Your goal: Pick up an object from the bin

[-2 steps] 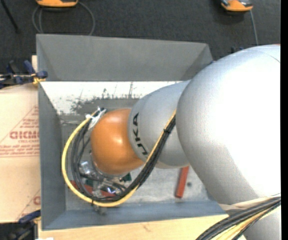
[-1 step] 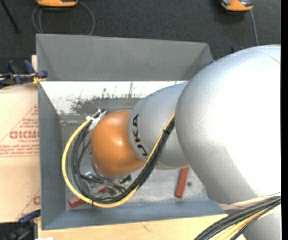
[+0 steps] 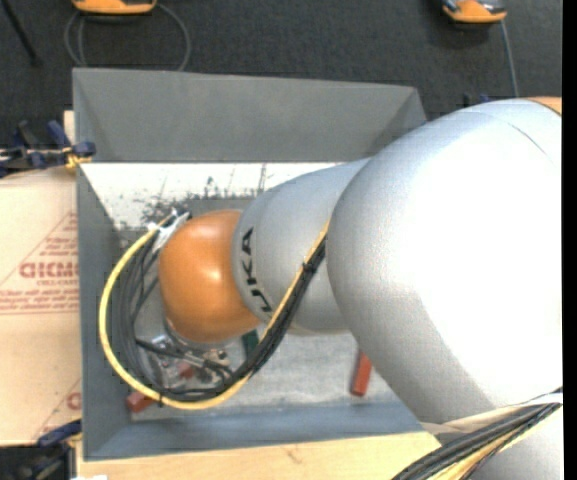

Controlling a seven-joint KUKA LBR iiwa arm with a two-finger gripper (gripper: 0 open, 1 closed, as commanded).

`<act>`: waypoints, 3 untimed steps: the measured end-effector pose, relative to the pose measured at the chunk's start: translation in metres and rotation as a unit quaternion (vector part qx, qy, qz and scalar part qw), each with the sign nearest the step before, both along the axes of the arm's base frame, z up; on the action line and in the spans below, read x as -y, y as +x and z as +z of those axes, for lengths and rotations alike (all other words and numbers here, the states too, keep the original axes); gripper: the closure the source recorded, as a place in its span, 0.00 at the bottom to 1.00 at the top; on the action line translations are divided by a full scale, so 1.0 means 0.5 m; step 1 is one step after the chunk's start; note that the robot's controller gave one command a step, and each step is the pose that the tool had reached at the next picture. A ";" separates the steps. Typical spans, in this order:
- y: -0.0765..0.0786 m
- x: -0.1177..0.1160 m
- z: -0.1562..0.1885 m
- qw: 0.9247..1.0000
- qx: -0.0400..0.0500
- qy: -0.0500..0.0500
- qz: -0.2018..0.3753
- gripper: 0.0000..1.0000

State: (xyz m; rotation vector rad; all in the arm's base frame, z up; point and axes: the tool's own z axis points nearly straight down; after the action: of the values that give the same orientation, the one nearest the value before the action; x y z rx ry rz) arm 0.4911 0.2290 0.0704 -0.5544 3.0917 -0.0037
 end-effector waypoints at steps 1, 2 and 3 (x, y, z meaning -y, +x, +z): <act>0.002 -0.003 0.002 1.000 0.003 0.003 -0.002 0.00; -0.001 -0.003 0.000 1.000 0.001 0.003 -0.002 1.00; 0.004 -0.013 0.001 1.000 0.001 0.003 -0.001 1.00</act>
Offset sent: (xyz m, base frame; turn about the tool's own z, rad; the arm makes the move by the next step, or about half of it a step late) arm 0.0000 0.0000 0.0000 0.0000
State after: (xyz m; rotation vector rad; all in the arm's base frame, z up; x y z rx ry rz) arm 0.4930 0.2356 0.0708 -0.5512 3.0891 0.0057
